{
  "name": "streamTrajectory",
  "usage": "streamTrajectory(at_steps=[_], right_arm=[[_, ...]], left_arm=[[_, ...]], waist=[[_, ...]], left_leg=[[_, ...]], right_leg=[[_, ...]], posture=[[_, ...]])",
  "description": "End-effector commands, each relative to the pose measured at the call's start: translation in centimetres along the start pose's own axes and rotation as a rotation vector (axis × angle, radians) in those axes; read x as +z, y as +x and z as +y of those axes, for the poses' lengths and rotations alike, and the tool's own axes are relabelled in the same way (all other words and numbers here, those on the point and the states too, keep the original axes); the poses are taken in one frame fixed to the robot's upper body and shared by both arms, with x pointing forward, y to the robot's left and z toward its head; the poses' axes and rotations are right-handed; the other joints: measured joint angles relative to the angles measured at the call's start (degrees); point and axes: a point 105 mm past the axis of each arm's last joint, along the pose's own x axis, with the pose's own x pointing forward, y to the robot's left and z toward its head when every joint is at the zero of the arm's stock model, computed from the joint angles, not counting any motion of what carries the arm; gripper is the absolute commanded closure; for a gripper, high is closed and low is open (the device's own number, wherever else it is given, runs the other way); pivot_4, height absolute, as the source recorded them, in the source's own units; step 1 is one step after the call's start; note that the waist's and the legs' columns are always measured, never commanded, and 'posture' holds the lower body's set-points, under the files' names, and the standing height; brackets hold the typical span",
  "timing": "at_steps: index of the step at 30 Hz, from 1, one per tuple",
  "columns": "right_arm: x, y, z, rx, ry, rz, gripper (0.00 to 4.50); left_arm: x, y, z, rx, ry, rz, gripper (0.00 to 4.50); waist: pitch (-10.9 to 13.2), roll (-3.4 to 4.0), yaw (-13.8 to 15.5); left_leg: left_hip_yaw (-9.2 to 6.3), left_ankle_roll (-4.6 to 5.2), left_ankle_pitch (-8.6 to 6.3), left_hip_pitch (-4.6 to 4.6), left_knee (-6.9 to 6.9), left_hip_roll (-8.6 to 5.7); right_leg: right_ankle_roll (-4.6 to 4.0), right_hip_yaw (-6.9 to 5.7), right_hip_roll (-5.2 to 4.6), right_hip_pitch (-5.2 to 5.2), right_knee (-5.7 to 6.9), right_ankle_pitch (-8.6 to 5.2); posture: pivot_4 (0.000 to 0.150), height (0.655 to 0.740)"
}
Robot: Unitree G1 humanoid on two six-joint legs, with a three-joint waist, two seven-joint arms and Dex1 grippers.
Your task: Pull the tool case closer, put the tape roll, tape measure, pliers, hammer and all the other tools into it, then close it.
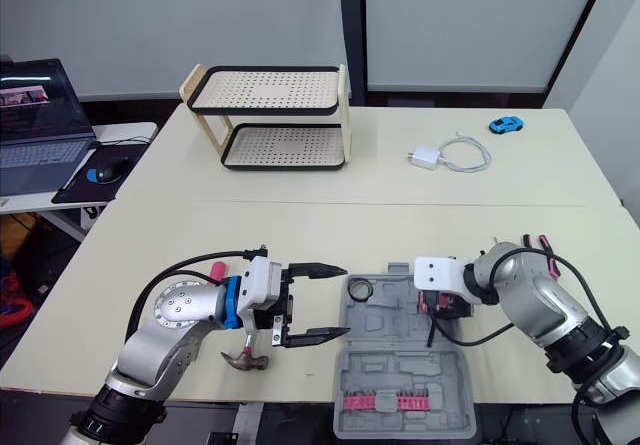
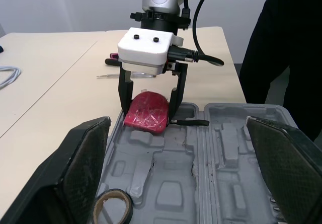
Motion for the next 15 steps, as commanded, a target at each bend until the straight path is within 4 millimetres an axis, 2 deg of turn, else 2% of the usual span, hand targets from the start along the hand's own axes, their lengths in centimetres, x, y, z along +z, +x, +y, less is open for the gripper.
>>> streamTrajectory(at_steps=[1,15], right_arm=[[0.53,-0.26,-0.29,-0.02,-0.037,-0.01,1.25],[0.1,0.18,-0.33,-0.029,-0.043,-0.002,1.25]], left_arm=[[0.72,0.17,-0.31,-0.018,0.033,-0.008,0.0],[0.75,0.36,-0.42,-0.027,0.036,-0.008,0.0]], waist=[[0.0,0.0,0.0],[0.0,0.0,-0.02]], left_leg=[[0.0,0.0,0.0,0.0,0.0,0.0],[-0.01,0.0,0.0,0.0,0.0,0.0]], right_leg=[[0.0,0.0,0.0,0.0,0.0,0.0],[0.0,0.0,0.0,0.0,0.0,0.0]], posture=[[0.15,0.74],[0.15,0.74]])
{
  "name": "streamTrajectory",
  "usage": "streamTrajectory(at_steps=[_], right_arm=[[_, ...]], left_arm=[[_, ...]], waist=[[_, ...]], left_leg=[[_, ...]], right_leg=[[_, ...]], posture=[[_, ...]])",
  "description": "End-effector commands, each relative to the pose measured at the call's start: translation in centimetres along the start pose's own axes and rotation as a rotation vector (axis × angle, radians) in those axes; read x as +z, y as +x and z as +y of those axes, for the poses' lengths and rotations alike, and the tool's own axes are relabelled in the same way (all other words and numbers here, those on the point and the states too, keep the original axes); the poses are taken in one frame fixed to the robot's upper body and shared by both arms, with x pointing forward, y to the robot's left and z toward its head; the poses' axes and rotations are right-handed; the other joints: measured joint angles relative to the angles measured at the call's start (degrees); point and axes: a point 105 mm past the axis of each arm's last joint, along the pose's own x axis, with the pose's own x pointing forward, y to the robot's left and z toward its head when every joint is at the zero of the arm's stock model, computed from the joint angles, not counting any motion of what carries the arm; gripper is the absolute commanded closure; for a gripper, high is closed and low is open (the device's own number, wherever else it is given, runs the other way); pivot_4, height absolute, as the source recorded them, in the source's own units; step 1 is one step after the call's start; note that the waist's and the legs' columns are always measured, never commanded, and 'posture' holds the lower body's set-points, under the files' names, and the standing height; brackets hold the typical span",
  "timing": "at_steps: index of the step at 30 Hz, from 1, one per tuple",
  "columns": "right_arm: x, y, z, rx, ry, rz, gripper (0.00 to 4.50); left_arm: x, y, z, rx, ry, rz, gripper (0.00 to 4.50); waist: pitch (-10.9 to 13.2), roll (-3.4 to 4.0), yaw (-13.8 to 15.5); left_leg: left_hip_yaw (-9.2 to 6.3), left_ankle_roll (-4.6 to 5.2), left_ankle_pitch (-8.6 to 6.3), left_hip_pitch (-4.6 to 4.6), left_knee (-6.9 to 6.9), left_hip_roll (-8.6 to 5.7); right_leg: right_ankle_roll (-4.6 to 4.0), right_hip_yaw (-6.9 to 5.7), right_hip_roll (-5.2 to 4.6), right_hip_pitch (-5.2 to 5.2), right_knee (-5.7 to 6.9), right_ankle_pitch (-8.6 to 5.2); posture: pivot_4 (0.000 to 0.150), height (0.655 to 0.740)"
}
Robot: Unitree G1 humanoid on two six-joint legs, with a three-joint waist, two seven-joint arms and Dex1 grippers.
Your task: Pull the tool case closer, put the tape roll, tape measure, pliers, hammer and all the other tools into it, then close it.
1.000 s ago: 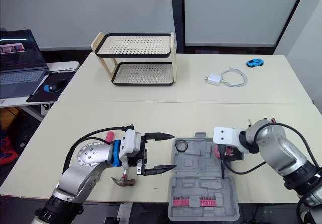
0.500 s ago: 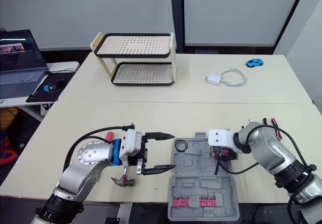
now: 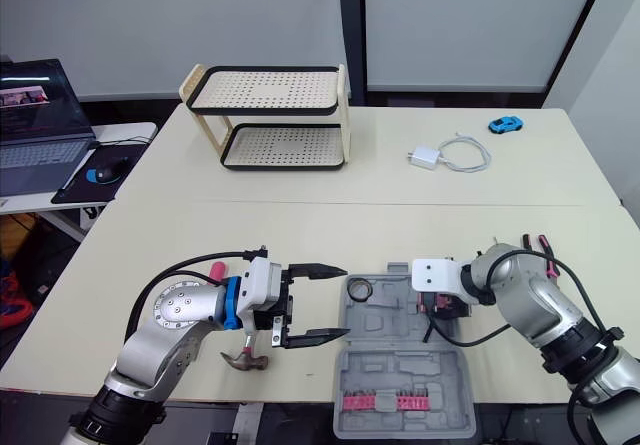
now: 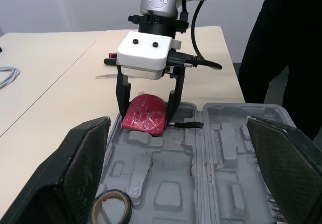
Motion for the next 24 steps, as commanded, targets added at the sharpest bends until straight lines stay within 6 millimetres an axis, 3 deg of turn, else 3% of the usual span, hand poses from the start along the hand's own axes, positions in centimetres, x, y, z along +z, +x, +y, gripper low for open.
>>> streamTrajectory(at_steps=[1,2,6,14,19,24], right_arm=[[0.1,-0.2,-0.3,-0.02,-0.014,-0.008,1.25],[0.2,-0.3,-0.3,-0.02,-0.015,-0.01,1.25],[0.6,-0.4,-0.6,-0.037,-0.033,-0.022,0.02],[1.9,-2.3,-0.9,-0.064,-0.059,-0.056,0.02],[3.2,-4.9,-0.7,-0.055,-0.052,-0.107,0.02],[5.7,-7.2,-0.7,-0.072,0.04,-0.347,0.02]], left_arm=[[0.7,0.4,-0.3,-0.024,0.035,-0.011,0.0],[0.7,0.4,-0.3,-0.024,0.035,-0.011,0.0],[0.7,0.4,-0.2,-0.027,0.033,-0.012,0.0],[0.6,0.6,-0.5,-0.035,0.028,-0.016,0.0],[0.6,0.7,-0.5,-0.041,0.029,-0.02,0.0],[1.0,0.9,0.0,-0.05,0.04,-0.034,0.0]], waist=[[0.0,0.0,0.0],[0.0,0.0,0.0],[0.0,0.0,0.0],[0.0,0.0,0.01],[0.0,0.0,0.05],[0.01,-0.04,0.12]], left_leg=[[0.0,0.0,0.0,0.0,0.0,0.0],[0.0,0.0,0.0,0.0,0.0,0.0],[0.0,0.0,0.0,0.0,0.0,0.0],[-0.01,0.0,0.0,-0.01,0.0,0.0],[-0.03,0.0,0.0,-0.02,0.0,-0.01],[-0.08,0.01,-0.01,-0.02,-0.01,0.0]], right_leg=[[0.0,0.0,0.0,0.0,0.0,0.0],[0.0,0.0,0.0,0.0,0.0,0.0],[0.0,0.0,0.0,0.0,0.0,0.0],[0.0,0.0,0.0,0.0,0.0,0.0],[0.0,-0.02,0.0,0.01,-0.01,0.0],[0.0,-0.06,0.0,0.03,-0.02,0.0]], posture=[[0.15,0.74],[0.15,0.74],[0.15,0.74],[0.15,0.74],[0.15,0.74],[0.15,0.74]])
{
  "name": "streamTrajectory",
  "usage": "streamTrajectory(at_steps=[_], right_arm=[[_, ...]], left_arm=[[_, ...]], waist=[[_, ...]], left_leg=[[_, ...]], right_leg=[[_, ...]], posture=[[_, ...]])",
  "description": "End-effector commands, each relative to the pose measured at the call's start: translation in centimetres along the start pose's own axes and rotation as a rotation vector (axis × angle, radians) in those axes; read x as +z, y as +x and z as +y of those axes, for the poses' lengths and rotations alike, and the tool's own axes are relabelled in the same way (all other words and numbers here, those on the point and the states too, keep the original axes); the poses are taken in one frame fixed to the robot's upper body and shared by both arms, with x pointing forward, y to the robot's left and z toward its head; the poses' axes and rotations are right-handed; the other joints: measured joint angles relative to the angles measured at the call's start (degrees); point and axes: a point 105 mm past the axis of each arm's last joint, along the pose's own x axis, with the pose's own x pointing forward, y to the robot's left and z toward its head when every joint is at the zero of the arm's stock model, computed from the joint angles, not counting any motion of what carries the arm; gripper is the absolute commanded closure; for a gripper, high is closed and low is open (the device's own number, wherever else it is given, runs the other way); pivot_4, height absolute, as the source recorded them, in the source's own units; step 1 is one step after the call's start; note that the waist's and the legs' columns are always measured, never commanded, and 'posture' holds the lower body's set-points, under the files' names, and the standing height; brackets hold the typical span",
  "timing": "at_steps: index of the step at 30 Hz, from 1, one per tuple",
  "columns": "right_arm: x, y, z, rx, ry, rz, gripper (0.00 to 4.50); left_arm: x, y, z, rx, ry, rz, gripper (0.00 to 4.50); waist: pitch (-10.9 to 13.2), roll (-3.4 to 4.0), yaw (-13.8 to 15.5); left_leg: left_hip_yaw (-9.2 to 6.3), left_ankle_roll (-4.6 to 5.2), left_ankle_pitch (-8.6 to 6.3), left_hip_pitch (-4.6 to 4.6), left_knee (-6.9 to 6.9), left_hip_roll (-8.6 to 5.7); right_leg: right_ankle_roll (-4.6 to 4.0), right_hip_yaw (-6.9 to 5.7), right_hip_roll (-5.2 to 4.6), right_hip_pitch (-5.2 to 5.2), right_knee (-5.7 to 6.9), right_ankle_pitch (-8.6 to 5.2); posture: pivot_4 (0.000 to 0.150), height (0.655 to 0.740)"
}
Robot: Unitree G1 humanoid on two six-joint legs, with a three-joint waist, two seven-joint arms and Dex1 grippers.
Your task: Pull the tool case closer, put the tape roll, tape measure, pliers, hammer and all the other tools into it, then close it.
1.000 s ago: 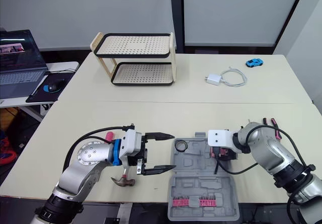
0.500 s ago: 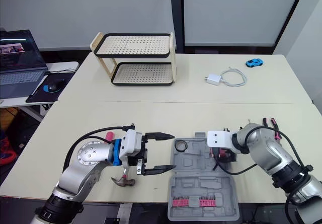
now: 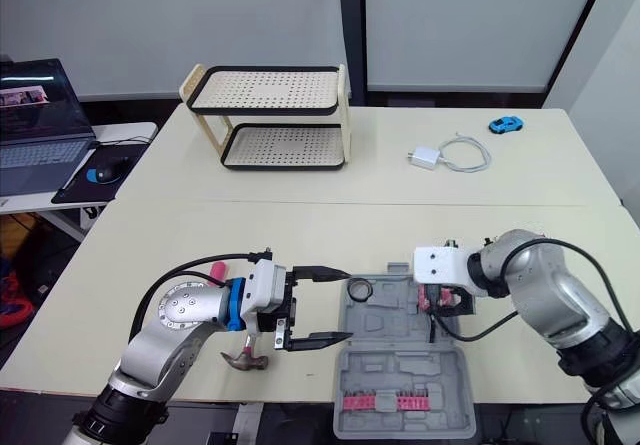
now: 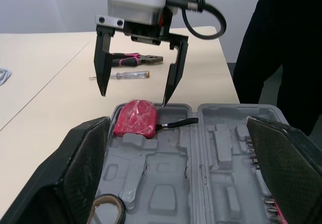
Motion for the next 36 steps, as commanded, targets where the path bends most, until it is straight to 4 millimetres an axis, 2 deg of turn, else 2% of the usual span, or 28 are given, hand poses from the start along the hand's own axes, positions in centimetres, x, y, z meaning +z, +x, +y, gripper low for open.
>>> streamTrajectory(at_steps=[1,3,6,11,14,16,24,36], right_arm=[[2.1,-1.6,-0.1,-0.046,0.049,-0.194,0.19],[2.0,-2.1,-0.1,-0.086,0.068,-0.275,0.57],[0.7,-2.5,0.1,-0.14,0.094,-0.33,1.53],[-0.2,-2.1,0.5,-0.214,0.088,-0.434,1.53],[-0.9,-1.5,0.6,-0.244,0.084,-0.455,2.12],[-1.2,-1.3,0.7,-0.249,0.086,-0.46,2.77],[-2.8,0.2,0.8,-0.279,0.105,-0.467,2.77],[-5.7,3.5,1.9,-0.305,0.214,-0.478,2.77]], left_arm=[[1.1,0.4,0.2,-0.021,0.038,-0.034,0.0],[1.2,0.5,0.4,-0.021,0.042,-0.038,0.0],[1.2,0.4,0.5,-0.023,0.046,-0.038,0.0],[1.3,0.5,0.4,-0.032,0.048,-0.039,0.0],[1.4,0.5,0.4,-0.045,0.049,-0.035,0.0],[1.5,0.6,0.5,-0.045,0.051,-0.037,0.0],[1.6,1.1,0.9,-0.042,0.063,-0.049,0.0],[1.9,1.6,1.6,-0.005,0.085,-0.054,0.0]], waist=[[0.01,-0.04,0.07],[0.02,-0.06,0.18],[0.03,-0.09,0.46],[0.03,-0.08,0.33],[0.03,-0.08,0.03],[0.03,-0.08,0.01],[0.03,-0.08,-0.03],[0.03,-0.07,-0.11]], left_leg=[[-0.05,0.0,0.0,0.0,0.0,0.0],[-0.05,0.0,0.0,0.0,0.0,-0.02],[-0.04,0.0,0.0,-0.02,0.0,-0.04],[0.0,0.0,0.0,0.04,0.01,-0.01],[-0.01,0.0,0.01,0.06,-0.01,0.01],[-0.02,-0.01,0.01,0.06,0.0,0.0],[-0.01,-0.01,0.01,0.07,0.0,0.0],[0.0,-0.02,0.01,0.08,0.0,-0.01]], right_leg=[[0.0,-0.04,0.0,0.03,0.0,0.0],[0.0,-0.05,-0.01,0.04,-0.01,0.0],[0.0,-0.04,-0.03,0.05,-0.05,0.0],[0.0,-0.02,0.0,0.03,0.03,0.0],[0.0,-0.02,0.03,0.03,0.06,0.0],[0.0,-0.02,0.02,0.04,0.05,0.0],[0.0,-0.02,0.02,0.05,0.04,0.0],[0.0,0.02,0.03,0.04,0.06,0.0]], posture=[[0.15,0.74],[0.15,0.74],[0.15,0.74],[0.15,0.74],[0.15,0.74],[0.15,0.74],[0.15,0.74],[0.15,0.74]])
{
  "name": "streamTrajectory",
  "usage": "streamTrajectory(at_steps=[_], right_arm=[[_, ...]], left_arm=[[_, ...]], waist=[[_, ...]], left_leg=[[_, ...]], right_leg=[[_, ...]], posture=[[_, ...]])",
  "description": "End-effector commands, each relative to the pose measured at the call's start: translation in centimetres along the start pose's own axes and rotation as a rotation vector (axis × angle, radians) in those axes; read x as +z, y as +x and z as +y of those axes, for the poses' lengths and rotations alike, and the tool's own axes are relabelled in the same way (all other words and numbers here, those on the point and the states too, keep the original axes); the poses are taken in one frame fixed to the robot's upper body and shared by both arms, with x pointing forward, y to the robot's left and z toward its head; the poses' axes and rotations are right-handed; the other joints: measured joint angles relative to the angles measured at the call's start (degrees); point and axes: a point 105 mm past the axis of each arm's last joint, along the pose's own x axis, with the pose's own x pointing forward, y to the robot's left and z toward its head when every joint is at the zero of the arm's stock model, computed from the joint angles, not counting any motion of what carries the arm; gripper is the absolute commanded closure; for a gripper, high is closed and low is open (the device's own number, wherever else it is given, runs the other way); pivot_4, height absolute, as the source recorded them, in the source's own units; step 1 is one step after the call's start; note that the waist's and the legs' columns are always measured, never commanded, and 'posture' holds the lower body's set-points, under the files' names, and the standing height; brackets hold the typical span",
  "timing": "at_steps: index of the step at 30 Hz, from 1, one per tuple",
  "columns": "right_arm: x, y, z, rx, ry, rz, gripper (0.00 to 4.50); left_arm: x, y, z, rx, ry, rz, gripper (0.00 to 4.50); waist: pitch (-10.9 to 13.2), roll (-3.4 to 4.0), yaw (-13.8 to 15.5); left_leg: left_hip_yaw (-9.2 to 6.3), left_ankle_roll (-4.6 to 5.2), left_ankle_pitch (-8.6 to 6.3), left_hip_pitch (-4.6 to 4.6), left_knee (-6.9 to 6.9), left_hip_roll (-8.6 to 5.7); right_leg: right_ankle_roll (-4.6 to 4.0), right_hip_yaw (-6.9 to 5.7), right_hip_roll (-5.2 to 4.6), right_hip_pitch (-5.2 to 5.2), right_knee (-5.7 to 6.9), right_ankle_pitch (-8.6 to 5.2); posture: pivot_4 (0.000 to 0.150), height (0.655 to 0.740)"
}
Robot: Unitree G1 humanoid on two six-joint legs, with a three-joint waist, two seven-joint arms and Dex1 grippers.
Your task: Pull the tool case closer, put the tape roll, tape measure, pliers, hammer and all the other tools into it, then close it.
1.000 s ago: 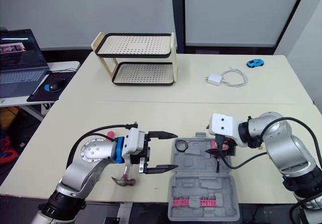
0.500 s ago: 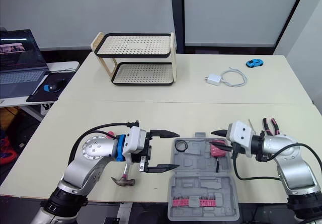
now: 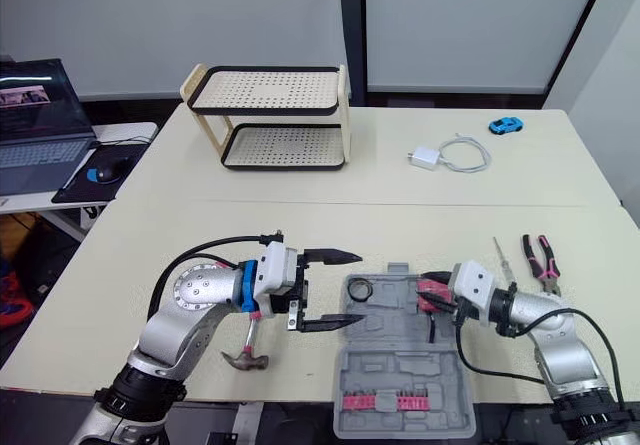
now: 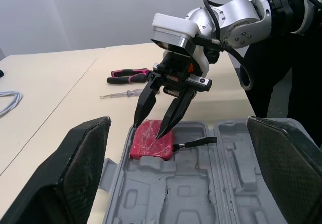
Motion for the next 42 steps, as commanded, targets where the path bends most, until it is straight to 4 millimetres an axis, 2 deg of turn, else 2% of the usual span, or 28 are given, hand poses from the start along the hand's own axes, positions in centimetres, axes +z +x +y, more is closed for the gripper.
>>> streamTrajectory(at_steps=[1,11,21,31,33,37,42], right_arm=[[-0.2,0.2,-0.1,-0.016,-0.018,-0.016,2.77],[-3.5,0.8,0.2,-0.043,0.074,0.041,2.77],[-5.5,0.9,1.1,-0.049,0.157,0.068,2.77],[-7.5,0.8,1.0,-0.112,0.234,0.113,2.77],[-7.6,0.8,1.1,-0.112,0.236,0.113,2.77],[-7.0,0.8,0.9,-0.116,0.227,0.08,2.77],[-4.7,0.6,-0.1,-0.118,0.18,0.009,2.77]], left_arm=[[0.7,0.2,0.0,-0.009,0.034,-0.018,0.0],[0.7,0.1,-0.2,-0.02,0.031,-0.009,0.0],[0.8,-0.1,-0.4,-0.024,0.022,-0.004,0.0],[0.8,-0.2,-0.5,-0.027,0.013,0.0,0.0],[0.8,-0.3,-0.5,-0.028,0.014,0.001,0.0],[0.8,-0.3,-0.5,-0.027,0.016,0.001,0.0],[1.0,-0.6,0.0,-0.014,0.024,-0.005,0.0]], waist=[[0.0,0.0,0.0],[-0.01,0.02,-0.03],[-0.06,0.01,-0.03],[-0.15,-0.11,-0.02],[-0.17,-0.11,-0.02],[-0.17,-0.11,0.02],[-0.16,-0.08,0.02]], left_leg=[[0.0,0.0,0.0,0.0,0.0,0.0],[0.01,0.0,0.0,0.04,0.01,0.0],[-0.01,0.0,0.0,0.16,0.02,0.0],[0.0,0.02,-0.01,0.63,-0.03,0.01],[-0.02,0.15,-0.1,0.97,-0.1,0.01],[-0.16,0.26,-0.16,1.03,-0.1,0.0],[-0.19,0.24,-0.15,0.98,-0.12,-0.01]], right_leg=[[0.0,0.0,0.0,0.0,0.0,0.0],[0.0,0.02,0.0,0.03,0.02,0.0],[0.0,0.01,0.01,0.17,0.02,0.0],[0.0,0.05,0.03,0.65,-0.02,0.0],[0.0,0.03,0.03,1.03,-0.16,-0.01],[0.02,-0.04,0.06,1.18,-0.35,0.01],[0.05,-0.04,0.07,1.19,-0.54,0.06]], posture=[[0.15,0.74],[0.15,0.74],[0.15,0.74],[0.15,0.74],[0.15,0.74],[0.15,0.74],[0.15,0.74]])
